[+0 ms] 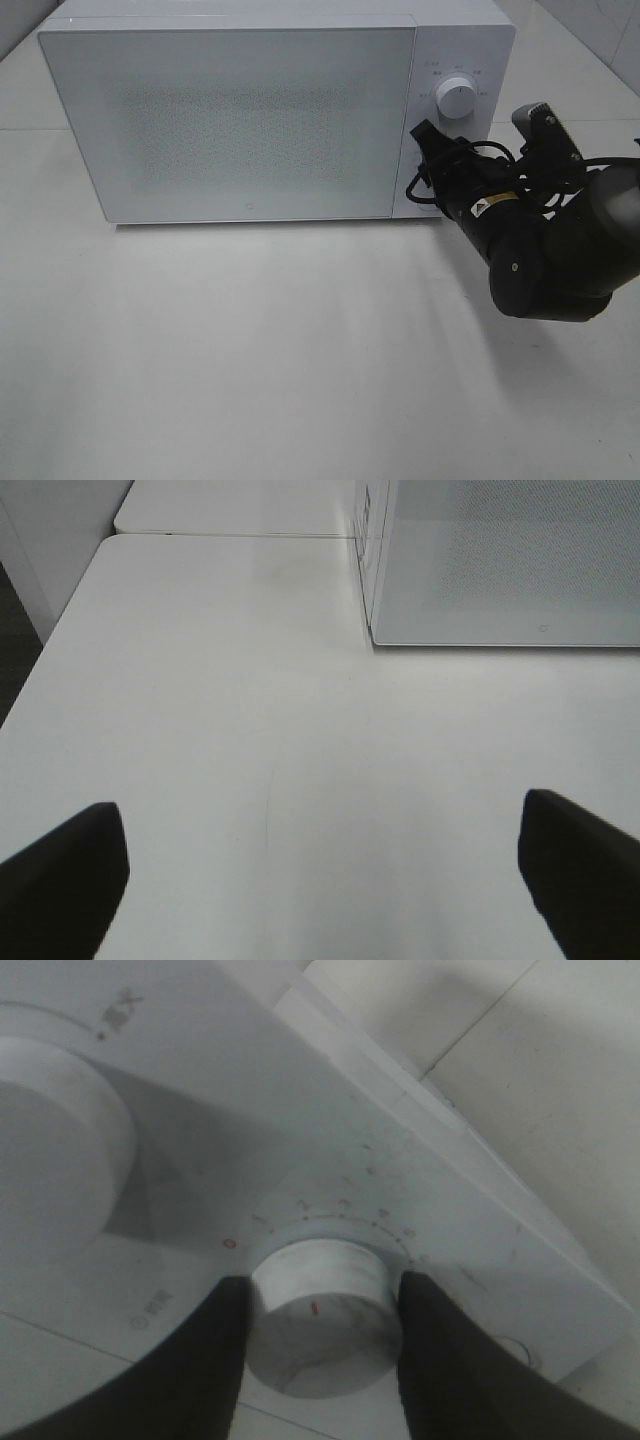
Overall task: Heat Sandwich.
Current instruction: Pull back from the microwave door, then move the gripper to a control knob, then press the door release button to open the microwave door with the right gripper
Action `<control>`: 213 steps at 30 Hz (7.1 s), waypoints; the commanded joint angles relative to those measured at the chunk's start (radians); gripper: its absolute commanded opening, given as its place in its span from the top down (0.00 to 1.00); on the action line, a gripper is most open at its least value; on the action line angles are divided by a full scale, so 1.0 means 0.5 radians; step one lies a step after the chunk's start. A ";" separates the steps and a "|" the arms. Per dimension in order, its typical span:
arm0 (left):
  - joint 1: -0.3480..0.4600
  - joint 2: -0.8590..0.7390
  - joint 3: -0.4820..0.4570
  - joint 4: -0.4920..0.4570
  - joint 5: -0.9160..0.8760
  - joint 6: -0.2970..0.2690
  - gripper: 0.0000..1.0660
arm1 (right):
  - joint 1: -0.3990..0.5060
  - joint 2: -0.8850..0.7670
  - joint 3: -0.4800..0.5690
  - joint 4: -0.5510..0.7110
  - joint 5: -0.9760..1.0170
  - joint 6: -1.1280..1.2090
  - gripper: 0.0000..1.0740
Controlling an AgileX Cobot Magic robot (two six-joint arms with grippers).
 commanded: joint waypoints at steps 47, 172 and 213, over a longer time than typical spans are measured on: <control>0.008 -0.052 0.004 -0.018 -0.014 -0.004 0.06 | -0.012 -0.012 -0.030 0.156 -0.192 1.558 0.85; 0.008 -0.052 0.004 -0.018 -0.014 -0.004 0.06 | -0.122 -3.232 0.296 -1.148 4.096 -1.200 0.29; 0.008 -0.052 0.004 -0.018 -0.014 -0.004 0.06 | -0.616 -4.062 0.358 -1.132 4.396 -1.290 0.29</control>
